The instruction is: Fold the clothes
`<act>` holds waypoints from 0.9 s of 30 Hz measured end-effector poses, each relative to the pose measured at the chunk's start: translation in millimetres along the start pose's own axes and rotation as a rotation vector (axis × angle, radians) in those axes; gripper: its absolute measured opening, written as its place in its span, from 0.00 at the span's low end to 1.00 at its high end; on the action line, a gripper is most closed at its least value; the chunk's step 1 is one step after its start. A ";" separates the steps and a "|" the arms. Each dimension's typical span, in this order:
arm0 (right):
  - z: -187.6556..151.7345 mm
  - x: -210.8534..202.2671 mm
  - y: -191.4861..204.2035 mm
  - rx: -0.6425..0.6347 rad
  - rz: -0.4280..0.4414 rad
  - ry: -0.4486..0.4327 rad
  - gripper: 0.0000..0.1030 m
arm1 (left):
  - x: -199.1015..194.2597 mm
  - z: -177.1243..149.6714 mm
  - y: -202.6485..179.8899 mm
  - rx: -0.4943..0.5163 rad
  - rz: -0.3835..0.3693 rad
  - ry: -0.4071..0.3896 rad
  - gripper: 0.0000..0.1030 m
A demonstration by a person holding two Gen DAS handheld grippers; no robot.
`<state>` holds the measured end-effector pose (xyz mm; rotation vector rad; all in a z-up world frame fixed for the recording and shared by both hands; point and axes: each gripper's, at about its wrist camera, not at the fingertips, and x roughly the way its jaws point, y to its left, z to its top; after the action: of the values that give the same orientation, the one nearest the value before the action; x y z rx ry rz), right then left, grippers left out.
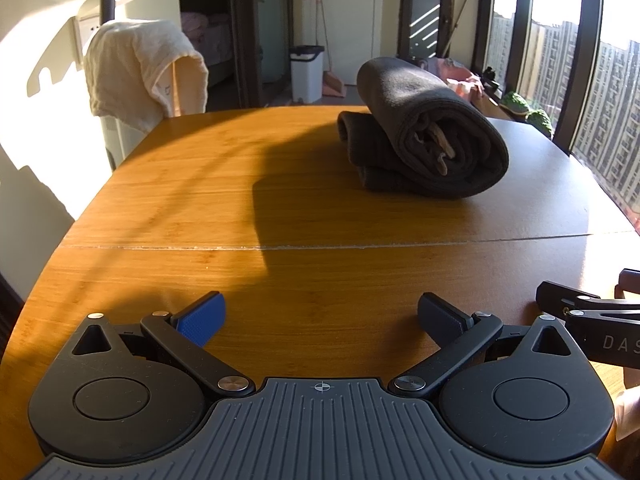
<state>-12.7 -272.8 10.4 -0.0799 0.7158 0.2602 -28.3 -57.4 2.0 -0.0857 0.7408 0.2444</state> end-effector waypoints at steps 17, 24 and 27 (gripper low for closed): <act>-0.6 -0.2 0.0 -0.002 0.008 0.000 1.00 | -0.8 -1.0 -1.4 -0.002 0.009 -0.009 1.00; -0.3 -0.3 0.2 -0.004 0.010 0.000 1.00 | -0.9 -1.3 -1.3 -0.004 0.007 -0.011 1.00; -0.5 -0.3 0.1 -0.005 0.009 0.001 1.00 | -0.8 -1.0 -1.4 -0.003 0.008 -0.010 1.00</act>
<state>-13.2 -272.9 10.2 -0.0813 0.7162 0.2704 -29.2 -59.1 1.8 -0.0843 0.7313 0.2531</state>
